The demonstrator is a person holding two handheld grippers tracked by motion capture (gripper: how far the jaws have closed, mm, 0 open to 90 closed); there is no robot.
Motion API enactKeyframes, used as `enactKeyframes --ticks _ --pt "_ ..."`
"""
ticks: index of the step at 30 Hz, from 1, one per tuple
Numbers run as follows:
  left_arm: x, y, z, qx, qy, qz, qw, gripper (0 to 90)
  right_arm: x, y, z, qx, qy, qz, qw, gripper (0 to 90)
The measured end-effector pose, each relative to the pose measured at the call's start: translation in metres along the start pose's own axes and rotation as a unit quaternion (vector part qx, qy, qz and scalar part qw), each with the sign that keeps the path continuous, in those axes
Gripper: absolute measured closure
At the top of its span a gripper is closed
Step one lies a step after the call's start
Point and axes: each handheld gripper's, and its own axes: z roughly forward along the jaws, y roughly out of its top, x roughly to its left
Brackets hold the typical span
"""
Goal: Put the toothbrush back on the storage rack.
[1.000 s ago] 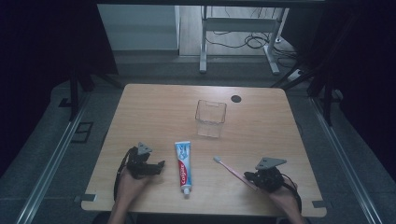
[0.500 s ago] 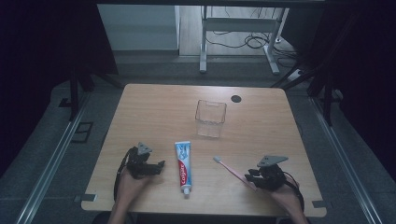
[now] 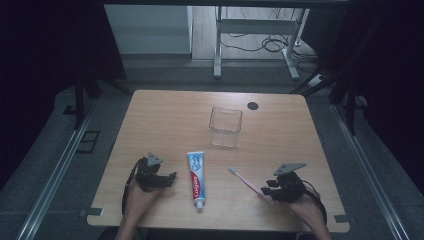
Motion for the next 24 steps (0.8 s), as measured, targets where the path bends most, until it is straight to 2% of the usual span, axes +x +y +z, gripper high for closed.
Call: enactKeyframes --ticks 7,12,20,24 --pt "0.0 0.0 0.0 0.0 0.0 0.0 1.0 13.0 0.005 0.01 0.003 0.025 0.003 -0.01 0.9996 58.6" --pt "0.0 0.0 0.0 0.0 0.0 0.0 1.0 13.0 0.01 0.019 0.007 0.048 0.003 -0.028 0.9985 58.7" --pt "0.0 0.0 0.0 0.0 0.0 0.0 1.0 13.0 0.016 0.037 0.018 0.097 -0.004 -0.048 0.9941 61.3" --pt "0.0 0.0 0.0 0.0 0.0 0.0 1.0 13.0 0.019 0.044 0.022 0.114 -0.006 -0.052 0.9921 62.1"
